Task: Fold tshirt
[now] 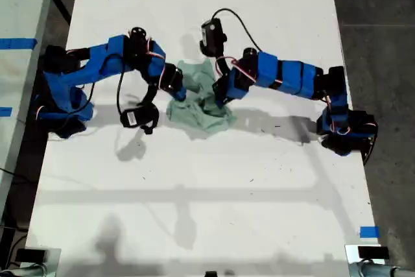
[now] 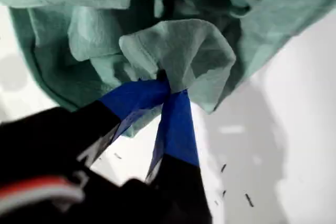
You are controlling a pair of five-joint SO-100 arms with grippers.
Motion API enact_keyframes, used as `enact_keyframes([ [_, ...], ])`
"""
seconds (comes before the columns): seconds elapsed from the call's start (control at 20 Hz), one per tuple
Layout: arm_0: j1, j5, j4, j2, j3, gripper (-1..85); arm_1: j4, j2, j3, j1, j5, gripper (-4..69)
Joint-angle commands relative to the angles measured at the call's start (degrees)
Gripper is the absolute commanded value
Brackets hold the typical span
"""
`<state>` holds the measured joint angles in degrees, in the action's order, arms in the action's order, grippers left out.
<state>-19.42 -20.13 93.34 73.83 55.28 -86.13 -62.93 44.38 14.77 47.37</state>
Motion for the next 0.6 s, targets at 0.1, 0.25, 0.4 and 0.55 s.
enact_keyframes([
  [0.1,-12.9,-7.2,-0.6,3.3,-1.0,9.5,6.2,-6.0,-2.5,11.0,4.8,5.6],
  [0.25,-31.5,-10.4,-0.8,8.4,-2.4,20.9,12.7,-8.5,-2.5,23.8,9.2,40.0],
  [0.4,-47.5,-14.3,-3.4,21.0,-1.7,23.2,11.5,-17.3,-0.5,33.9,12.6,31.7],
  [0.55,-52.7,-15.4,-5.1,32.0,3.7,23.0,8.6,-32.5,10.6,40.1,14.4,27.5],
])
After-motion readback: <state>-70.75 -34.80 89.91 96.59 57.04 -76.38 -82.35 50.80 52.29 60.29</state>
